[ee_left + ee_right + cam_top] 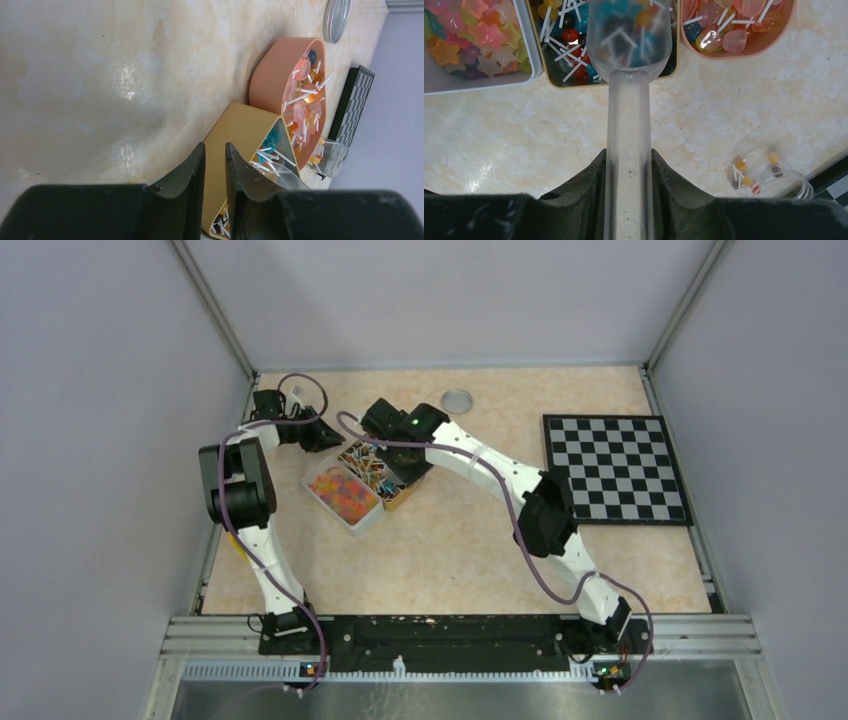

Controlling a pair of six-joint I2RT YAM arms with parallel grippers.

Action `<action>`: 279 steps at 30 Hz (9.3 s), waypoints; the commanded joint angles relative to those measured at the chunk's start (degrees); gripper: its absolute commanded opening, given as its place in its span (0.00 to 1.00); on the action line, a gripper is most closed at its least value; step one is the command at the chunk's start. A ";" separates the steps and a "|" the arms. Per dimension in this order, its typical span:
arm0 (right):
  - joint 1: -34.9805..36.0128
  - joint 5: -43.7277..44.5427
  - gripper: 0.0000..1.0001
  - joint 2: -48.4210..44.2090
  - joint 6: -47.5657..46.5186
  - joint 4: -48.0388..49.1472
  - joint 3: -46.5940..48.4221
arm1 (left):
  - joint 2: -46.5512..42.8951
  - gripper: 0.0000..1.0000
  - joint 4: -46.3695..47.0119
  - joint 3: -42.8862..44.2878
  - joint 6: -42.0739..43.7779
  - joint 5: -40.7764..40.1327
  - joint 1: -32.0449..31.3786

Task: Pack the candies
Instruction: Scoop the fake candies from the storage box, then place the fake candies in the packing bottle, then scoop the fake candies from the storage box.

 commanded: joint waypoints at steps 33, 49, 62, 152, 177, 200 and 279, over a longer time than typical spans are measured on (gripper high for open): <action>0.79 2.04 0.00 -11.45 -2.95 33.43 -28.57 | 0.98 0.28 0.39 2.18 0.12 3.12 0.22; 0.61 2.77 0.00 -14.82 -3.64 47.05 -40.27 | 1.11 0.29 0.56 2.29 -0.23 3.69 0.24; 0.61 1.54 0.00 -19.12 -4.92 56.17 -47.93 | 0.46 0.33 1.10 2.15 -1.26 4.26 0.23; -8.63 8.40 0.00 -68.77 18.31 10.96 -71.65 | -36.48 0.99 5.00 -11.68 1.01 -3.81 -14.67; -14.81 3.96 0.00 -62.71 14.64 4.89 -67.16 | -37.70 0.99 6.22 -12.50 0.51 -3.17 -14.63; -17.02 2.06 0.00 -58.35 10.68 1.07 -63.18 | -37.94 0.99 6.40 -12.84 0.39 -3.20 -14.50; -1.70 -7.86 0.00 -13.46 0.60 -4.20 -5.43 | -9.53 0.29 -2.94 0.56 5.28 -3.40 1.14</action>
